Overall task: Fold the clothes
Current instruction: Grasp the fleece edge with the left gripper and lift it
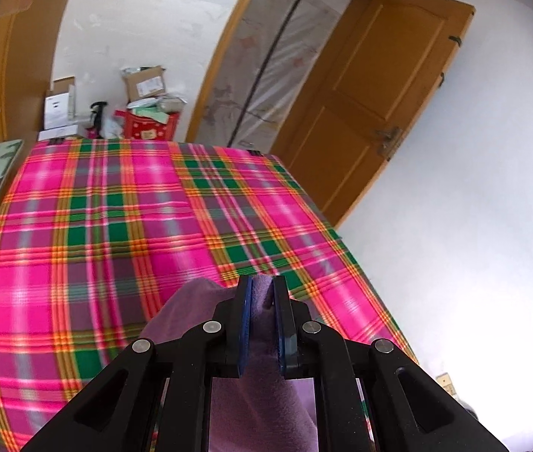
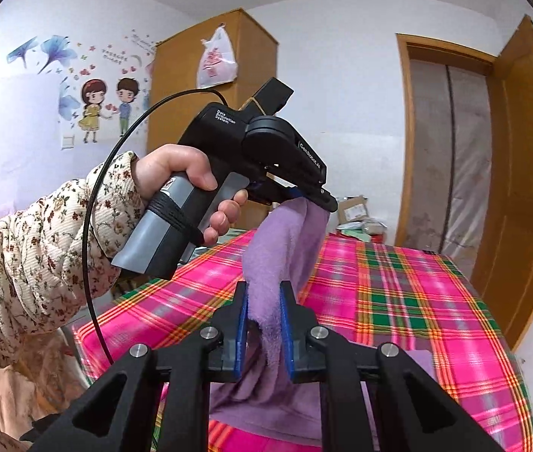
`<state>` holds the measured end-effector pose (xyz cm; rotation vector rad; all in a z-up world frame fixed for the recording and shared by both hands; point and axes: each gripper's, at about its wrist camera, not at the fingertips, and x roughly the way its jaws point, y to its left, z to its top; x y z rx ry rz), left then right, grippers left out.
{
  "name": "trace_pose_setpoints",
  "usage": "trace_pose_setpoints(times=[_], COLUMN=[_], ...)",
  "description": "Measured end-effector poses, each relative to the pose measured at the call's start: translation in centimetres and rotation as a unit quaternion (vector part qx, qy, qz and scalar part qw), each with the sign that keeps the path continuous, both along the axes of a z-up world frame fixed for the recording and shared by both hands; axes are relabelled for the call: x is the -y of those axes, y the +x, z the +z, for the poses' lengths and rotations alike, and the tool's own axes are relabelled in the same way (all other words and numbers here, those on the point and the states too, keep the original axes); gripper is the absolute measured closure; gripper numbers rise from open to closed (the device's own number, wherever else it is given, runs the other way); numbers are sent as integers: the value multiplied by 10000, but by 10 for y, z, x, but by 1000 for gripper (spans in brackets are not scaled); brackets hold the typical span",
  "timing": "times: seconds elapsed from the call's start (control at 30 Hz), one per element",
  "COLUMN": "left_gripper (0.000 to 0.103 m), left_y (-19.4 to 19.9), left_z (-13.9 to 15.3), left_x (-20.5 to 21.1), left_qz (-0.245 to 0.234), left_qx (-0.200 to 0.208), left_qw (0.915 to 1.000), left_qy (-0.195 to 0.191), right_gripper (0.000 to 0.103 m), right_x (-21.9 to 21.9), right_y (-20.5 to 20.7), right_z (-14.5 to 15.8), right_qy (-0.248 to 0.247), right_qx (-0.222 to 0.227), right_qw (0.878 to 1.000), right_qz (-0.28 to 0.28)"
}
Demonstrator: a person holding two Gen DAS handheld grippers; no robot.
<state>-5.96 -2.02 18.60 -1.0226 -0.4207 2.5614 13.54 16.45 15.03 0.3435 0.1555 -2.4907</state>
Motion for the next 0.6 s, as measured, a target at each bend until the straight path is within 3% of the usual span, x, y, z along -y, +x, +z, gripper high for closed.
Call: trace_pose_setpoints(times=[0.23, 0.6], left_gripper=[92, 92], left_y=[-27, -64], left_z=[-9, -55], left_x=[-41, -87], left_qz=[-366, -731], left_qx=[143, 702], left_qw=[9992, 9948], left_qy=[-17, 80], right_gripper=[87, 87], right_x=[-29, -54], right_y=[-13, -38], right_z=[-3, -29], right_qy=[-11, 77], right_qx=[179, 602], right_qw=[9991, 9946], right_qz=[-386, -837])
